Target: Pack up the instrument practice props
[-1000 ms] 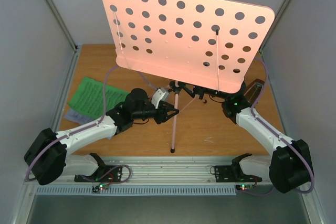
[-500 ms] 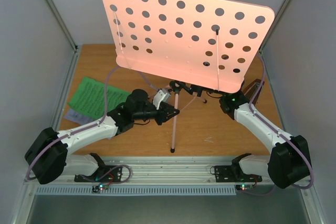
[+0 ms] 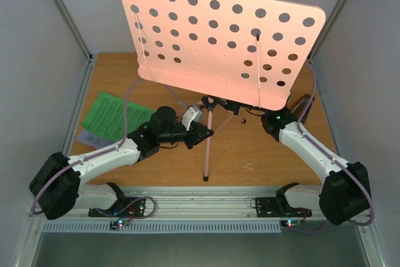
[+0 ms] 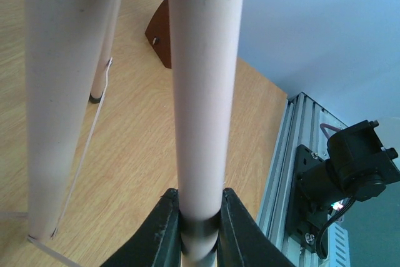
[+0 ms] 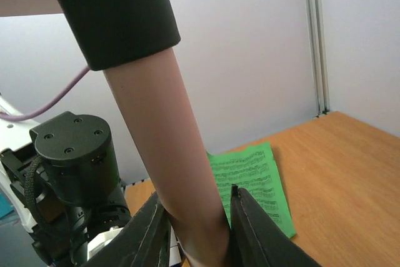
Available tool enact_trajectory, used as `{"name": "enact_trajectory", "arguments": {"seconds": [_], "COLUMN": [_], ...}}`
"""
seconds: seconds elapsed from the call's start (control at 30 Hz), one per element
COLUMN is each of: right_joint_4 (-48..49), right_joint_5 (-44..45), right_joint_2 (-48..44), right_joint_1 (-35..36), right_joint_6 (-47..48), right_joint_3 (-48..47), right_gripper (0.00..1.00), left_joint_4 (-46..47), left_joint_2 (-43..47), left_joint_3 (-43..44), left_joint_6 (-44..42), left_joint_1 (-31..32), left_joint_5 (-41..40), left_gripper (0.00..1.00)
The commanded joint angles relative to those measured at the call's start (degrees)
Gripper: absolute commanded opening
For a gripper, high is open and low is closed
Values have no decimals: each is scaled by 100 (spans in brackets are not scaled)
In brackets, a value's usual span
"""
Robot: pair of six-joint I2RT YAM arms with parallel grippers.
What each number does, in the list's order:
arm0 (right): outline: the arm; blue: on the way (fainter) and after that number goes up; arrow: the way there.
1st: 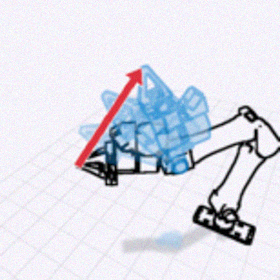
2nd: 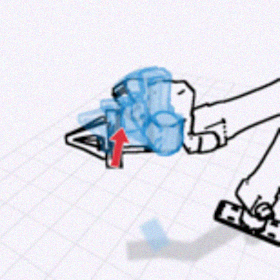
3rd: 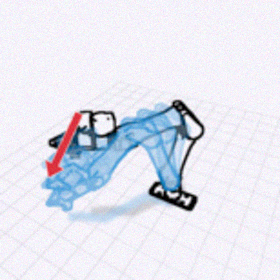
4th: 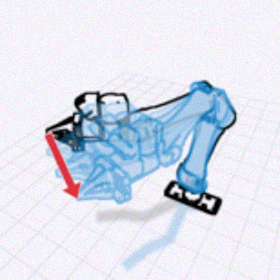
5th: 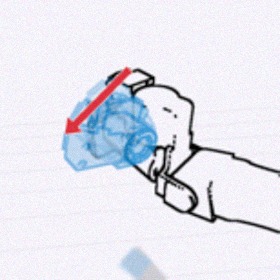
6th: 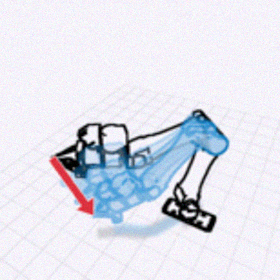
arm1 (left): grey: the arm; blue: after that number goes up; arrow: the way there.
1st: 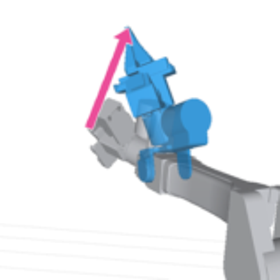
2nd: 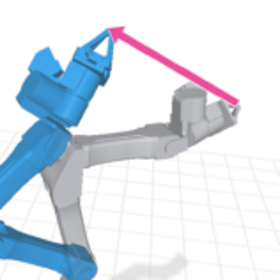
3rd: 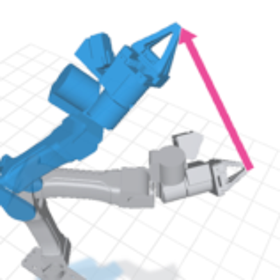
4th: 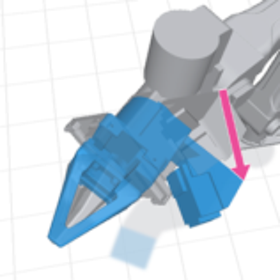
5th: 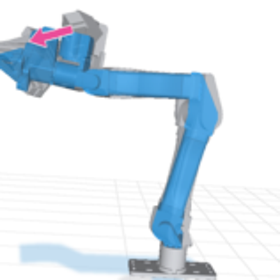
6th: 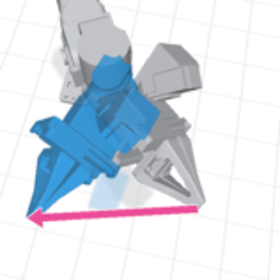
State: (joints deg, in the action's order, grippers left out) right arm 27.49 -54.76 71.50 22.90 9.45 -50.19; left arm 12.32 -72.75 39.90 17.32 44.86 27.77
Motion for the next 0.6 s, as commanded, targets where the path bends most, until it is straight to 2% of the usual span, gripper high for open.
{"name": "enact_trajectory", "arguments": {"seconds": [0.0, 0.17, 0.37, 0.57], "right_joint_4": [-490, -981, -1782, -2169], "right_joint_5": [-306, -312, -188, -121], "right_joint_2": [-189, -416, -697, -867], "right_joint_1": [163, 163, 215, 259], "right_joint_6": [-300, -99, 198, 228], "right_joint_3": [-41, -130, -449, -645], "right_gripper": [11, 7, 5, 4], "left_joint_4": [127, 195, 185, 74], "left_joint_2": [102, 269, 305, 333], "left_joint_3": [-37, 186, 730, 1187], "left_joint_6": [-74, -160, -268, -333], "left_joint_1": [-39, -39, -37, -39], "left_joint_5": [-528, -593, -482, -338], "left_gripper": [1, 0, 0, 1]}}
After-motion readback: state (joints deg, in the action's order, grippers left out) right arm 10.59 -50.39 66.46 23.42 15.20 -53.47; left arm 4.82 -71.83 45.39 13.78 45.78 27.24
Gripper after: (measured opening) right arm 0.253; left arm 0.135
